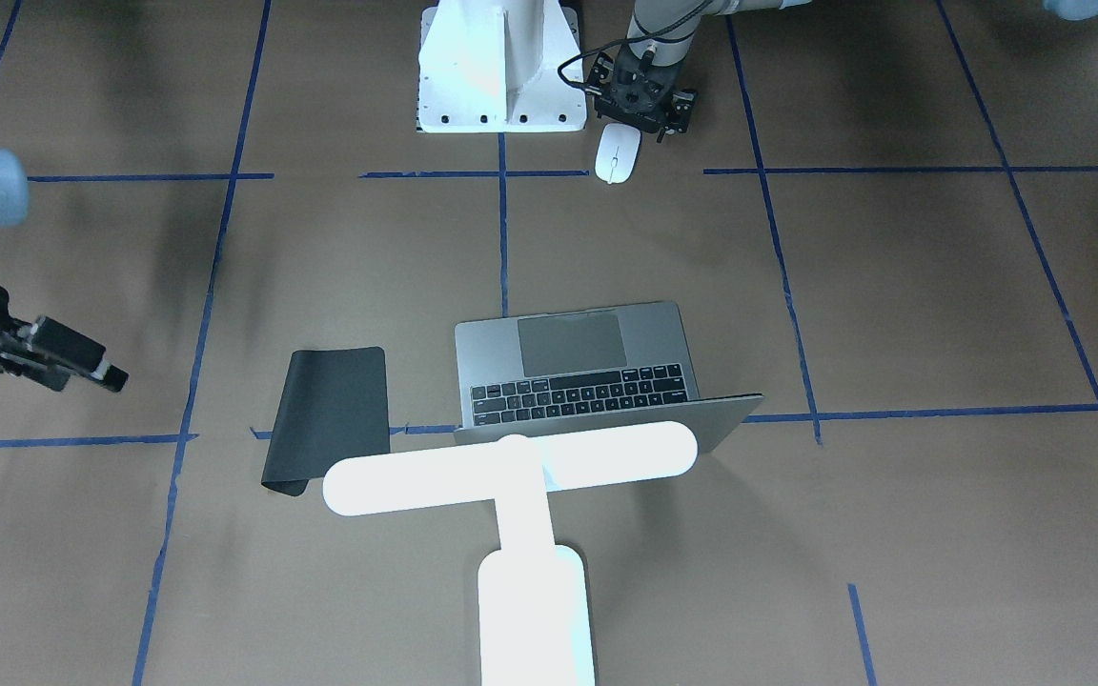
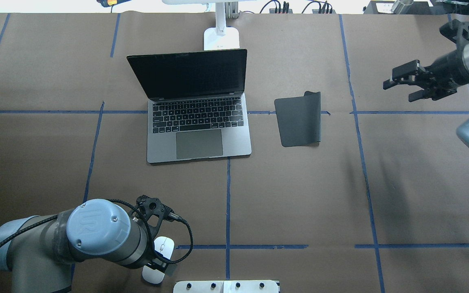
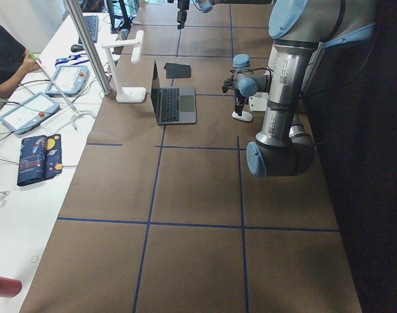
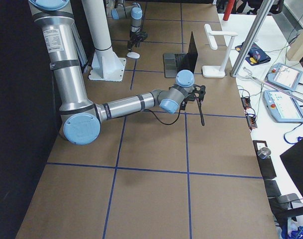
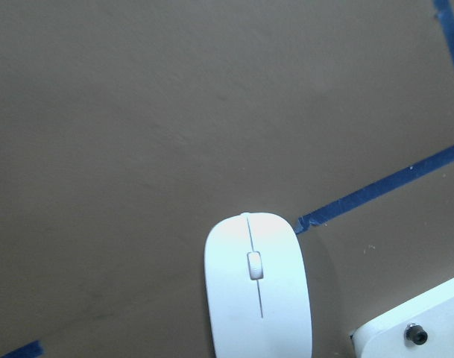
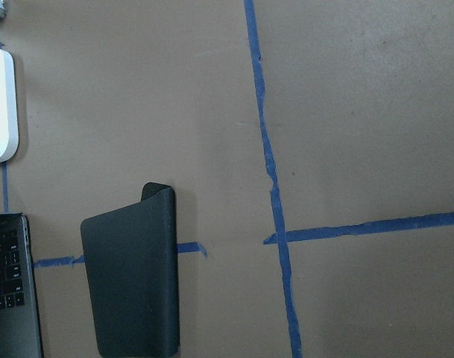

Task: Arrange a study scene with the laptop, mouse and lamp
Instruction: 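Grasp the white mouse with the left gripper while the right gripper withdraws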

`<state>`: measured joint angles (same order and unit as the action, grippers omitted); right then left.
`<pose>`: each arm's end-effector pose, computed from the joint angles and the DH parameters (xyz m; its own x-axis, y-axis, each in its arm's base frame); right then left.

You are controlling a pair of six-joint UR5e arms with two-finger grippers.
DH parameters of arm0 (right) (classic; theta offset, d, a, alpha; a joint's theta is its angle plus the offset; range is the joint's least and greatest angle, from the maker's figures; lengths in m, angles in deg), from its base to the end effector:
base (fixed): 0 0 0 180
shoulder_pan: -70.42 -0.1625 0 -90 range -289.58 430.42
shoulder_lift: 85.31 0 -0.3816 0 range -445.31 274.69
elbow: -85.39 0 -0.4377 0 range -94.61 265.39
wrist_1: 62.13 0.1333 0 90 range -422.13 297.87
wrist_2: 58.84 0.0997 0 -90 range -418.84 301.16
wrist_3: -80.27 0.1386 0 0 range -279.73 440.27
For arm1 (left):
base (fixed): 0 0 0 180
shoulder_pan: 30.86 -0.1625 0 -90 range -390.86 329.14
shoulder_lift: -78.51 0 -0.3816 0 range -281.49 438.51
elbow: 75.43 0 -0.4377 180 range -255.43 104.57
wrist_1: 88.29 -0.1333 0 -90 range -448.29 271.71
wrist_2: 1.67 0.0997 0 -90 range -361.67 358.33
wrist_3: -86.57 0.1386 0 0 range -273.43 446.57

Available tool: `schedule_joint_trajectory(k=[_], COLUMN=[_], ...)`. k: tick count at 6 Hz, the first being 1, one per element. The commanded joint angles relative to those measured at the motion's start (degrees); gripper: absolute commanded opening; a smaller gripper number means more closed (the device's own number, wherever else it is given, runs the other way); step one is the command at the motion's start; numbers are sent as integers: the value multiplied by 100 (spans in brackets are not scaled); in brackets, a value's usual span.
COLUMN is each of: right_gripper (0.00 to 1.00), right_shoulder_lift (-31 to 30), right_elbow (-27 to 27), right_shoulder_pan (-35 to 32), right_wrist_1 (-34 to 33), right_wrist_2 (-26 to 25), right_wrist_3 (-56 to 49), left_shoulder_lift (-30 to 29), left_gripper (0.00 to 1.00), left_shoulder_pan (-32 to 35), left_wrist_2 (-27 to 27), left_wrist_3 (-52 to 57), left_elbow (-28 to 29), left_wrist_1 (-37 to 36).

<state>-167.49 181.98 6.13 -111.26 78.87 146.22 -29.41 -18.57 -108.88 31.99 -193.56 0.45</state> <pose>-0.2366 -0.5623 0.4028 0.3652 0.1264 0.9223 -0.2121 0.9760 -0.0498 0.5522 -0.2147 0.2342 0.5649 0.4435 -0.6958 -0.4022 0.8843 0.2372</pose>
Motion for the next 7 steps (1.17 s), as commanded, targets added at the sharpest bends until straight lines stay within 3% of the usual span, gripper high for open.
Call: schedule_joint_trajectory(k=[1,3,7], right_gripper=[100,100,100], right_shoulder_lift=[-305,-333,-368], right_elbow=[412,422,519], right_shoulder_pan=[-5,4,-5], right_wrist_1=[9,1,0], right_wrist_2=[-42,-43,-43], right_wrist_3=[-47,-56,-56], left_shoulder_lift=[-35,-394,-369], left_gripper=[100,100,100], left_shoulder_pan=[-15,-42,-59], left_wrist_2=[113,113,113], left_wrist_3=[61,70,105], left_elbow=[210,578,660], left_wrist_1=[12,12,3])
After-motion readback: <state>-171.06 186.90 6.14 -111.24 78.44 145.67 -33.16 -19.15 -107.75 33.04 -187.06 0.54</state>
